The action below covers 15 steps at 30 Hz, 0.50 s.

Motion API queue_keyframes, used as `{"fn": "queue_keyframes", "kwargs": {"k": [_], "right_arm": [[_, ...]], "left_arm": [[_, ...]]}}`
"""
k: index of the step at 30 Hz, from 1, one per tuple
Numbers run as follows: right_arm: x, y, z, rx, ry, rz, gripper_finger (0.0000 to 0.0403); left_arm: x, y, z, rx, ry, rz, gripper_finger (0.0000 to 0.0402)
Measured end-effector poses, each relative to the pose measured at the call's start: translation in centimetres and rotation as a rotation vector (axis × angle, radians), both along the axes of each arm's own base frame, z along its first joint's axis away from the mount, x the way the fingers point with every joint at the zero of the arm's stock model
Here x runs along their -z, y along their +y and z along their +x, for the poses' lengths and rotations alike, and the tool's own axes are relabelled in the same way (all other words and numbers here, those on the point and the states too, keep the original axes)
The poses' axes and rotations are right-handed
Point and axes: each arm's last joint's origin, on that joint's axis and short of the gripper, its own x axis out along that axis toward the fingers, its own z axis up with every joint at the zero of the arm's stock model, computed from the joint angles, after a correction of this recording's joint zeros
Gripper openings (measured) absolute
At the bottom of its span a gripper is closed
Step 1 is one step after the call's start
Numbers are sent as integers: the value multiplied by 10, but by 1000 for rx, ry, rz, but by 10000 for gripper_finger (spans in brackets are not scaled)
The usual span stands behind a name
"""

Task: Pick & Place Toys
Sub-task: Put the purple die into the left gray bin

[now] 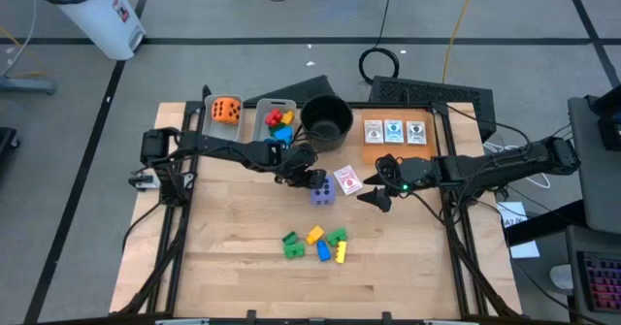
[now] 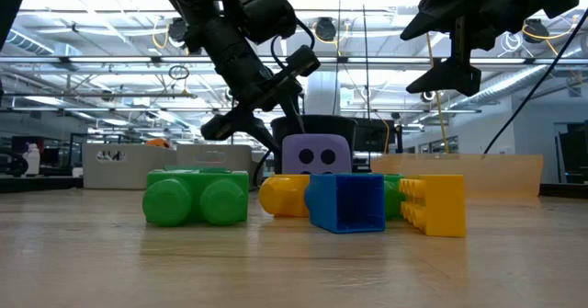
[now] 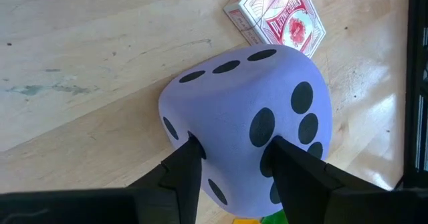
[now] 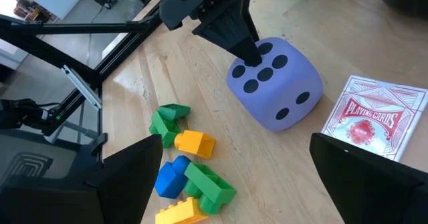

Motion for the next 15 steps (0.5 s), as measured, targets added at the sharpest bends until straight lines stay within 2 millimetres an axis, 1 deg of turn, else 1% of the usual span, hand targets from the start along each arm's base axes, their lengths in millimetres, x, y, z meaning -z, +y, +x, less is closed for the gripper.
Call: {"fn": "queue_keyframes", "kwargs": {"k": [3,9,15], "right_arm": [[0,0,0,2,0,4,375],[0,0,0,2,0,4,375],[0,0,0,2,0,4,375]], "left_arm": [[0,0,0,1,1,5,149],[0,1,0,22,2,26,113],[1,2,-1,32,4,40,107]]}}
